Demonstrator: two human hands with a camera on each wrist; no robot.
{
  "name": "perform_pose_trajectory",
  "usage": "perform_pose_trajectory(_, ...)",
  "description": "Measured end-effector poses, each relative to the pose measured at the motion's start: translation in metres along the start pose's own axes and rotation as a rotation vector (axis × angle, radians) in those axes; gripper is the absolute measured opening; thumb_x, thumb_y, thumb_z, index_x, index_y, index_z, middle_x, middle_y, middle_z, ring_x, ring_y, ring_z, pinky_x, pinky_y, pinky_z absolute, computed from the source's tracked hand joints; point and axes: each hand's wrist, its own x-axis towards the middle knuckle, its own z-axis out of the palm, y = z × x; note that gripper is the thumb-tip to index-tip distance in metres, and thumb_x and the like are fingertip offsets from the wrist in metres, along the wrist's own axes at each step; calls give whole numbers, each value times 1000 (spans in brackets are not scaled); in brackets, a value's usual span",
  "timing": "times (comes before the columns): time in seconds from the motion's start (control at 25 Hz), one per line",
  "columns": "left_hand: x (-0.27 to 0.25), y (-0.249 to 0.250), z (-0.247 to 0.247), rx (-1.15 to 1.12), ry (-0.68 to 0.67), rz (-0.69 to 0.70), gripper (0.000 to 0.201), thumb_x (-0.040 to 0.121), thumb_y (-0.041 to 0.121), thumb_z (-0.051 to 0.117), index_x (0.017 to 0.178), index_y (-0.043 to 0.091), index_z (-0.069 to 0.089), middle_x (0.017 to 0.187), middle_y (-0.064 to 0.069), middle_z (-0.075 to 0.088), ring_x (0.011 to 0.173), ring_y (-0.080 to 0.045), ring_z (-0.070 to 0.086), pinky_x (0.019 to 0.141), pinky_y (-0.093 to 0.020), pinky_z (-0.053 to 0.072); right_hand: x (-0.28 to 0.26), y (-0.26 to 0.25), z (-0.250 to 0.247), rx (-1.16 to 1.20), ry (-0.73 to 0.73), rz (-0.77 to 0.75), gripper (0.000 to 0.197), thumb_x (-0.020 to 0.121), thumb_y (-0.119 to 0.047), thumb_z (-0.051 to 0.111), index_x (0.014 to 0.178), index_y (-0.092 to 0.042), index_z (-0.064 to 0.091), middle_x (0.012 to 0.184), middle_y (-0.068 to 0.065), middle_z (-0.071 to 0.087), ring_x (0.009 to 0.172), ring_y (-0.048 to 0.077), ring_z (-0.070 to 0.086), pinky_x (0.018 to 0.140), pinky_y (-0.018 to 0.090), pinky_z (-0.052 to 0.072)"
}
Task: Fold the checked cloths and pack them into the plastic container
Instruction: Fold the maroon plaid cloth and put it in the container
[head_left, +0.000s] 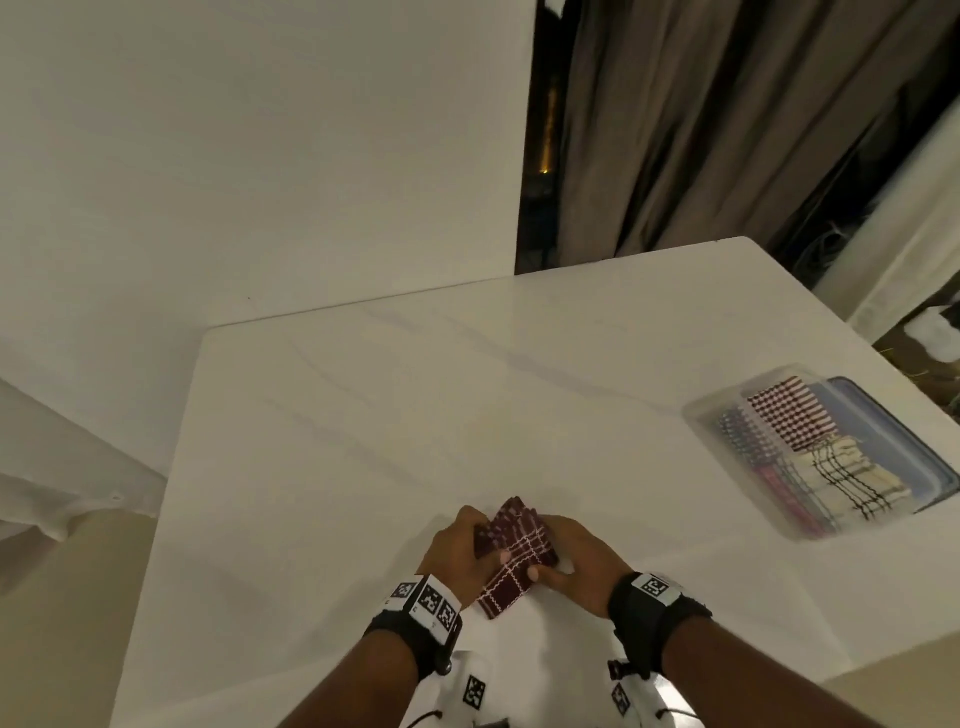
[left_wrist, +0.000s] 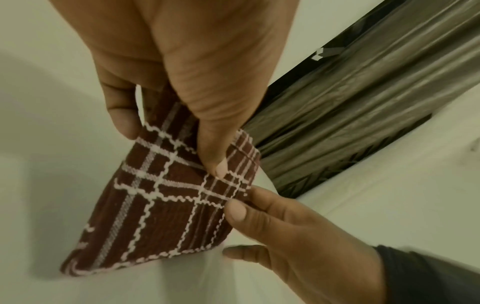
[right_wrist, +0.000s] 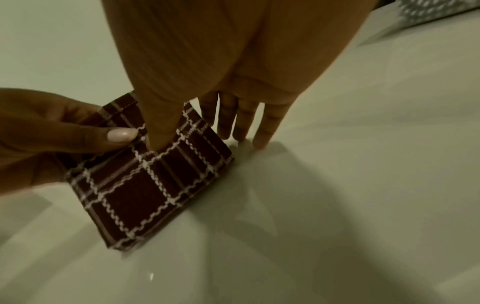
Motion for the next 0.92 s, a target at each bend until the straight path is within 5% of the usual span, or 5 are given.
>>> perform_pose_trajectory(0.16,0,43,-2,-61,-48,246,32,85,38,70,105,27,48,92,10,67,79,-1,65,73,-25,55,-19,12,-39,161,75,94,57,82,-48,72,132,-33,50,119,-12,63,106,3,58,92,19,46)
perform_pose_trajectory(0.32,9,93,16,-132,11,323,32,81,36,76,106,27,56,95,10,68,86,-1,65,74,-16,54,-52,47,-84,127,181,103,34,83,-54,67,110,-33,63,105,-11,63,92,4,60,80,17,48)
perform_pose_trajectory(0.72,85,291,122,-321,103,321,24,83,31,77,103,28,63,94,9,72,87,-3,67,73,-15,53,-142,162,-267,195,575,29,37,87,-50,65,120,-46,48,98,-15,68,80,1,65,72,18,53)
perform_pose_trajectory(0.92,136,359,183,-29,200,391,28,85,52,65,107,35,60,100,17,68,98,3,61,87,-23,48,-154,233,-337,222,623,14,27,90,-43,64,108,-39,44,87,-5,72,60,14,66,58,27,53)
